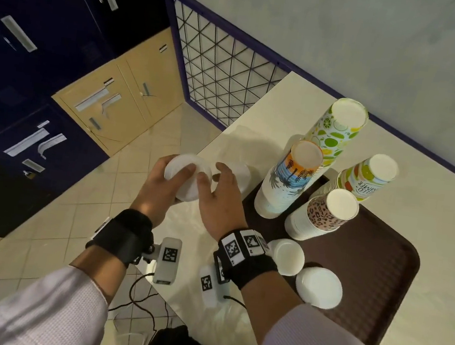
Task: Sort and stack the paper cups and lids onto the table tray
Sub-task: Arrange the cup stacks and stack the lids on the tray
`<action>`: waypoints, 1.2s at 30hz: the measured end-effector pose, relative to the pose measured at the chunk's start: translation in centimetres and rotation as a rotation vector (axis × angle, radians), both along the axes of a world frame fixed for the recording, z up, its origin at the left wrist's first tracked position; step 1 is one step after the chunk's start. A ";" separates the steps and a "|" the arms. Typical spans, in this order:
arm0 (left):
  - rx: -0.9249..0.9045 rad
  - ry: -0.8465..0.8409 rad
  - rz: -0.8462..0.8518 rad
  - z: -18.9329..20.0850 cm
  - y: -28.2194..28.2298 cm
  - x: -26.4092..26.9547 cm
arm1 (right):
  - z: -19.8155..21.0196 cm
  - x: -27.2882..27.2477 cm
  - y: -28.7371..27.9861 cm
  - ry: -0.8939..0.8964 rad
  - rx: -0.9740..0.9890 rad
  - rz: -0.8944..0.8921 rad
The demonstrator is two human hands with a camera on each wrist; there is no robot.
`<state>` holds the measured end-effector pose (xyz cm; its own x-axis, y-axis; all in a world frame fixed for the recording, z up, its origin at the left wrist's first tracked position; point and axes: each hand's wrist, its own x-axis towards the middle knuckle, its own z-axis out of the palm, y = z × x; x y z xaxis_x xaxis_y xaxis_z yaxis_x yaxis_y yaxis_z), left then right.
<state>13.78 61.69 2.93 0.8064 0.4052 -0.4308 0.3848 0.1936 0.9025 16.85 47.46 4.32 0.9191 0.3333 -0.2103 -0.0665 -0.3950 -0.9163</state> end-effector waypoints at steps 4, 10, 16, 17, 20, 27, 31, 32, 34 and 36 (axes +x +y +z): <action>-0.072 -0.013 -0.046 0.8 -2.5 -1.3 | -0.1 -0.7 -0.7 0.136 0.091 -0.055; -0.078 0.005 -0.057 0.8 -4.4 -2.2 | -0.8 -1.7 -2.2 0.111 0.129 -0.106; 0.055 -0.013 -0.136 0.1 -4.8 -3.1 | -1.1 -2.7 -3.4 0.212 0.160 -0.166; 0.082 -0.014 -0.164 0.0 -4.9 -3.3 | -1.1 -2.8 -3.6 0.248 0.168 -0.176; 0.089 -0.013 -0.232 -0.6 -5.1 -3.3 | -1.0 -3.1 -4.3 0.277 0.155 -0.177; 0.120 0.062 -0.099 -1.0 -4.3 0.4 | -2.5 -5.3 -8.3 0.259 0.155 -0.182; 0.299 0.187 -0.160 -2.8 -2.9 5.1 | -3.2 -7.1 -10.8 0.271 0.152 -0.190; 0.337 0.210 -0.204 -3.3 -2.8 6.1 | -3.3 -7.5 -11.3 0.259 0.145 -0.193; 0.435 0.233 -0.315 -4.2 -3.1 7.7 | -3.6 -8.1 -12.1 0.245 0.142 -0.211; 0.532 0.272 -0.427 -4.9 -3.5 9.1 | -3.7 -8.5 -12.7 0.255 0.137 -0.243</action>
<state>22.91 58.21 -2.01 0.8332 0.2894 -0.4712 0.5528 -0.4610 0.6942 8.36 34.77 0.62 0.8988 0.1525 -0.4110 -0.3759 -0.2141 -0.9016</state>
